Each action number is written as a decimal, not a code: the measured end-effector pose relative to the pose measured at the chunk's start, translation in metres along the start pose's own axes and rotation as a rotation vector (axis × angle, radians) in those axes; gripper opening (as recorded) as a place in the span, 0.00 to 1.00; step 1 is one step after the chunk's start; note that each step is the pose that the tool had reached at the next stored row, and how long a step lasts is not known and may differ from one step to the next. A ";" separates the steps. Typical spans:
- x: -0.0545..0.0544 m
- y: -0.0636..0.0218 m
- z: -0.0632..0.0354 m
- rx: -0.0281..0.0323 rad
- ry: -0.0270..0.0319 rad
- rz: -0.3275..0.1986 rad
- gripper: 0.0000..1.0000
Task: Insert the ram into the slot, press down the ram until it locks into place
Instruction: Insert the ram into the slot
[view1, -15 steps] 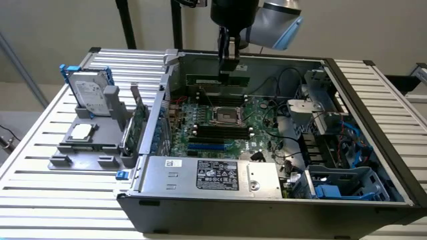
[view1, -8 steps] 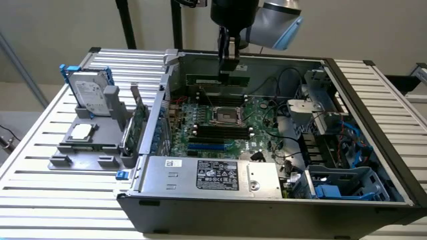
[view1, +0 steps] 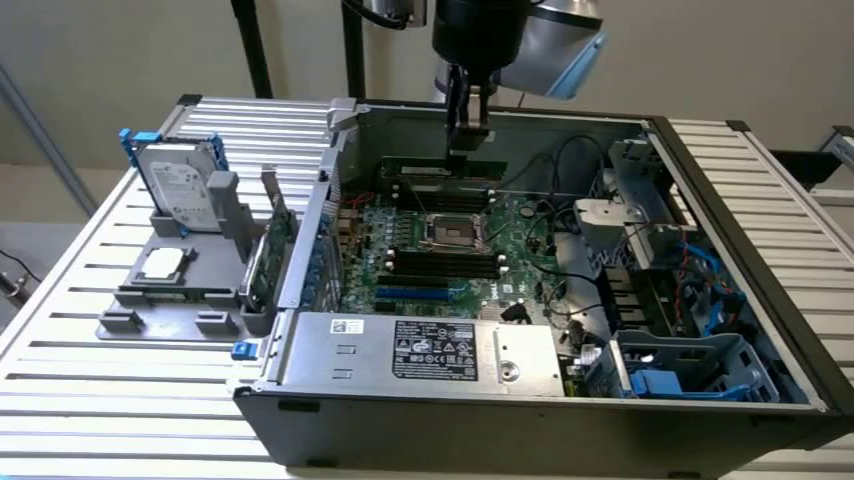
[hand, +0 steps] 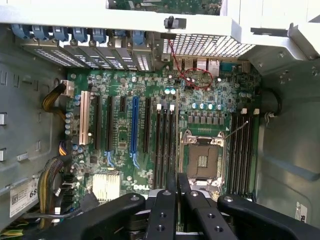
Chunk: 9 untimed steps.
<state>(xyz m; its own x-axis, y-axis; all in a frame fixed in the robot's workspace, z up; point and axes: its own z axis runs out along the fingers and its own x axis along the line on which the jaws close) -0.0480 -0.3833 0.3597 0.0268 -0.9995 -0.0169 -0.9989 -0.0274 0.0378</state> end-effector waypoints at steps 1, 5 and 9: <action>0.000 -0.0016 0.0017 0.0000 0.0000 0.000 0.13; 0.000 -0.0077 0.0087 0.0000 0.0001 0.000 0.13; 0.001 -0.0093 0.0160 0.0000 -0.0001 0.000 0.13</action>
<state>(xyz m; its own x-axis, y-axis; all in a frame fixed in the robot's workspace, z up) -0.0394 -0.3833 0.3433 0.0267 -0.9995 -0.0169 -0.9989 -0.0273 0.0378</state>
